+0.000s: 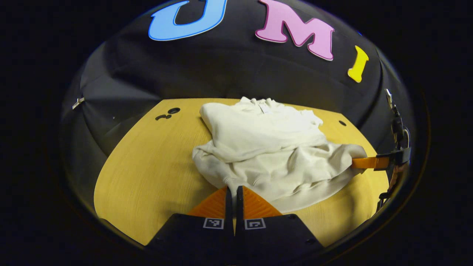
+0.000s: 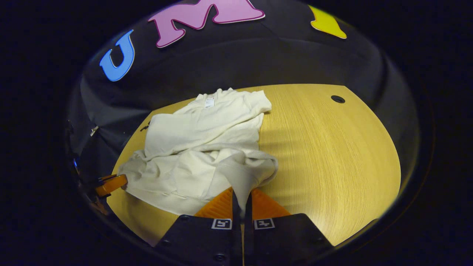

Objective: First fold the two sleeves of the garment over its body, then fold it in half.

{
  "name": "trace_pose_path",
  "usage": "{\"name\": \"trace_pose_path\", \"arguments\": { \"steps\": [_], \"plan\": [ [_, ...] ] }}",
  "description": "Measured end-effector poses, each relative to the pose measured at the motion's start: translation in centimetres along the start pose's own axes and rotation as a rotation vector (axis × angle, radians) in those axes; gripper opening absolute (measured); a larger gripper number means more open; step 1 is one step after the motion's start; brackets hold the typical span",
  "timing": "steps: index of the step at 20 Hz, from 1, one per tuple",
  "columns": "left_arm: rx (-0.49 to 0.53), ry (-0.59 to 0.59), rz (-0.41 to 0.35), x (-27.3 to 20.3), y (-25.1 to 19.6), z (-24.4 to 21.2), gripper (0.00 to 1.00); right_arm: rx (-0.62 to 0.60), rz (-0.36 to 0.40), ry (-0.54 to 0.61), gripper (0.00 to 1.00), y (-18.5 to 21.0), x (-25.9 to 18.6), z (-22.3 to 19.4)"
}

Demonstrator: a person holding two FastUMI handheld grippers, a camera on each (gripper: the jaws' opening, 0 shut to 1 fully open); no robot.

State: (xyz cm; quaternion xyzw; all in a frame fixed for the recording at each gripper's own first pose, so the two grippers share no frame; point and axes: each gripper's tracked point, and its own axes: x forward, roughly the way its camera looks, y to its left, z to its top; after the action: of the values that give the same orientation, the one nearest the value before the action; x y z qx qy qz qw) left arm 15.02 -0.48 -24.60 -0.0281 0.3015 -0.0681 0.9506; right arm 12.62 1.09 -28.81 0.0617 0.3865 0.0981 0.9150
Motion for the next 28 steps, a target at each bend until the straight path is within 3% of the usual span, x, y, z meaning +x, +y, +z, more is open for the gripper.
{"name": "trace_pose_path", "arguments": {
  "steps": [10, 18, 23, 28],
  "plan": [
    [-0.027, -0.141, -0.04, 3.2, -0.8, 13.3, 0.06, -0.064, 0.054, -0.171, 0.07, 2.2, 4.3, 13.9],
    [-0.094, -0.203, -0.032, 10.3, 1.0, 22.4, 0.06, -0.023, 0.034, -0.286, 0.07, 1.7, 8.9, 22.9],
    [-0.187, -0.157, -0.016, 17.3, 3.6, 23.9, 0.06, -0.034, -0.023, -0.308, 0.07, 0.5, 13.9, 25.5],
    [-0.122, -0.176, 0.002, 22.9, 4.9, 24.6, 0.06, -0.054, -0.071, -0.325, 0.06, -0.2, 18.8, 26.4]
  ]
}}
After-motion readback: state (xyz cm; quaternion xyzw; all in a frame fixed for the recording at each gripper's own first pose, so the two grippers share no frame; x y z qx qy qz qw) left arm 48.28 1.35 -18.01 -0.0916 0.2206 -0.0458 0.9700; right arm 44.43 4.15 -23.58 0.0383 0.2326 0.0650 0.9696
